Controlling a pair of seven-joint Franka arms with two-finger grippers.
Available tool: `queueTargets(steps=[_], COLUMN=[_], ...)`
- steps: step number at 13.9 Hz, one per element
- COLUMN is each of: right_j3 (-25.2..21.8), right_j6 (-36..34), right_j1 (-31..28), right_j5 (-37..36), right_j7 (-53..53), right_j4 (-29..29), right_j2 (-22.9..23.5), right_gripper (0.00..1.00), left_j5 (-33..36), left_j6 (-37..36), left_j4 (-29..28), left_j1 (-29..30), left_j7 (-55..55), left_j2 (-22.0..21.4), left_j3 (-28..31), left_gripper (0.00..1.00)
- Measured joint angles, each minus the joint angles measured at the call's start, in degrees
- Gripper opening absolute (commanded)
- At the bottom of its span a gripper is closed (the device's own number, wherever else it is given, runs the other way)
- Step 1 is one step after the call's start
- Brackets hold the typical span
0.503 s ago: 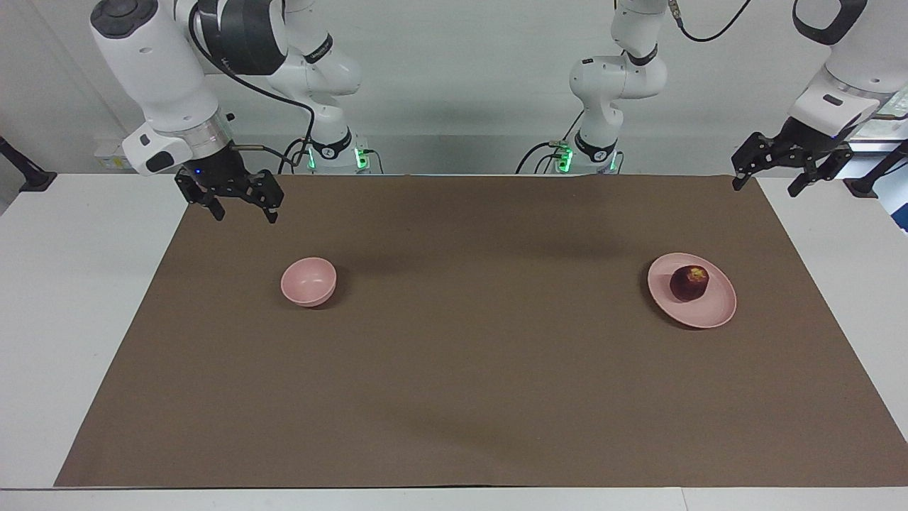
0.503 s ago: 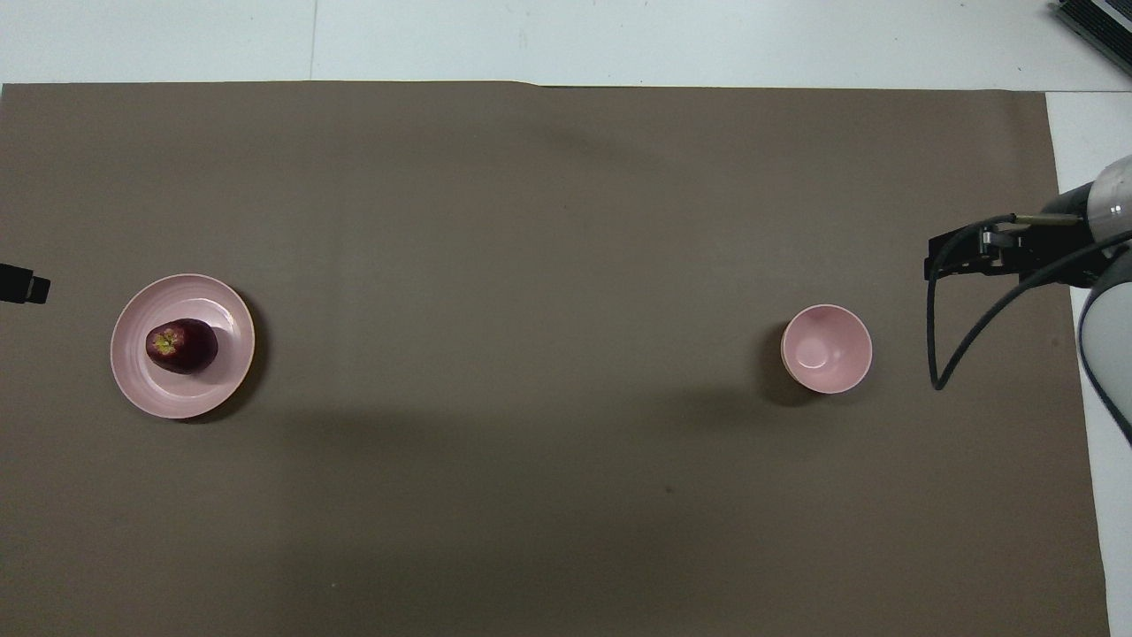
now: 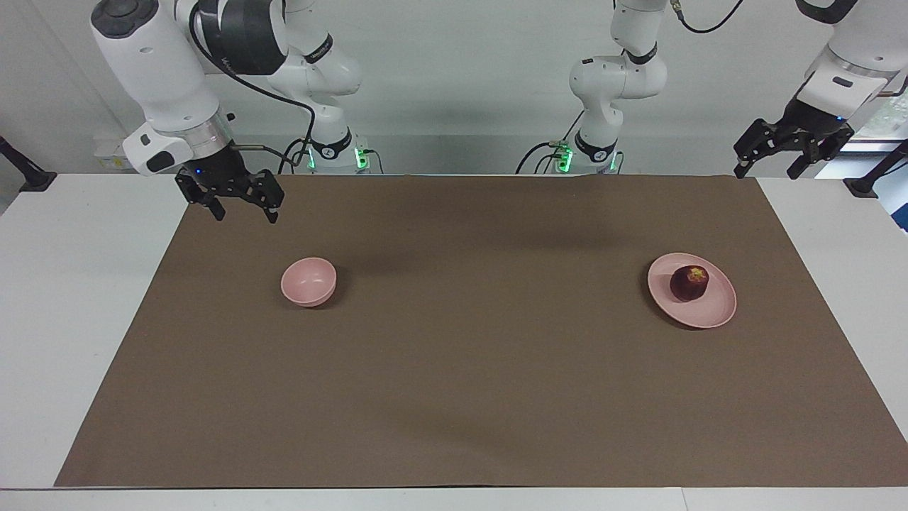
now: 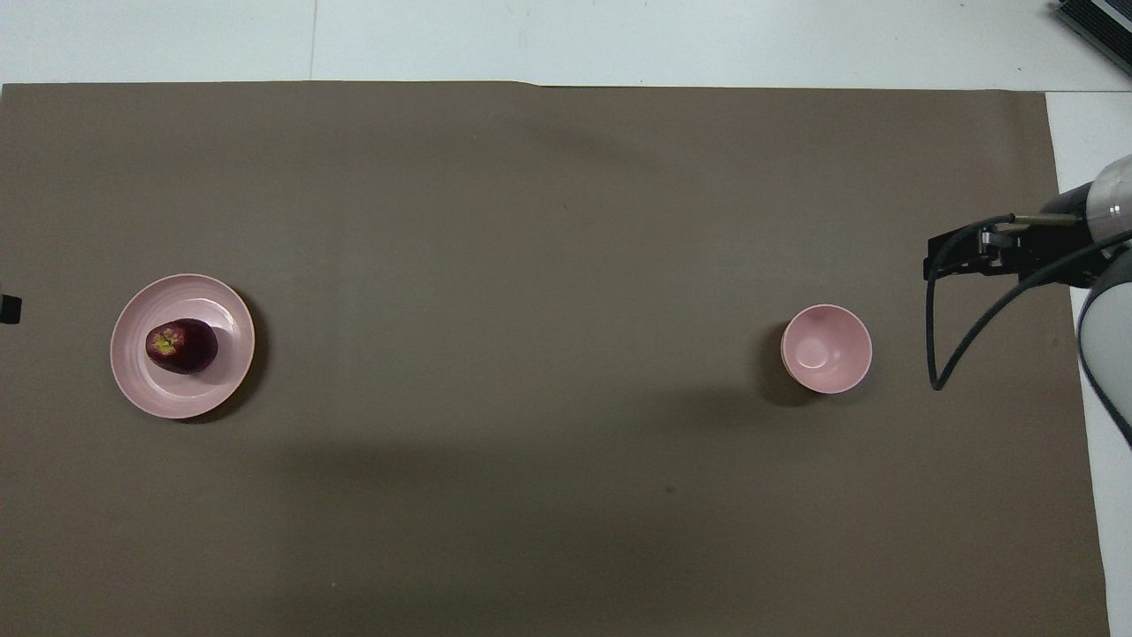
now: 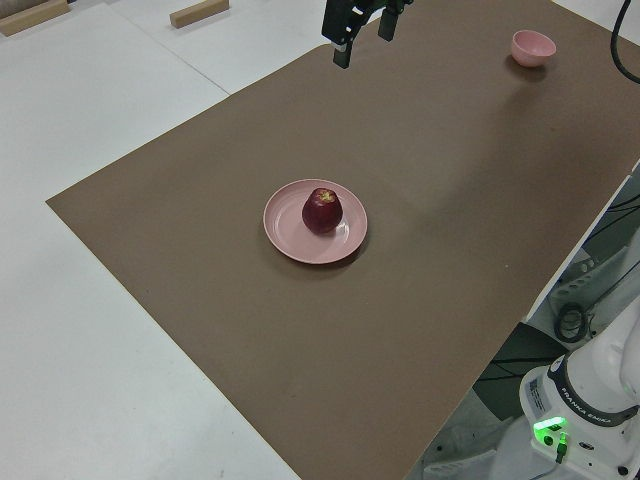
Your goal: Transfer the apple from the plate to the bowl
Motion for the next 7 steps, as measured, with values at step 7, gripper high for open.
queueTargets(steps=[7], right_j3=[0.14], right_j6=[-0.48], right_j1=[0.09], right_j5=[0.00], right_j7=[0.00], right_j4=[0.00], right_j2=[-0.05], right_gripper=[1.00], left_j5=[0.00], left_j6=[0.89], left_j4=[-0.87], left_j1=[-0.20], left_j7=[-0.12], left_j2=[0.00], left_j3=[-0.46], left_gripper=[1.00])
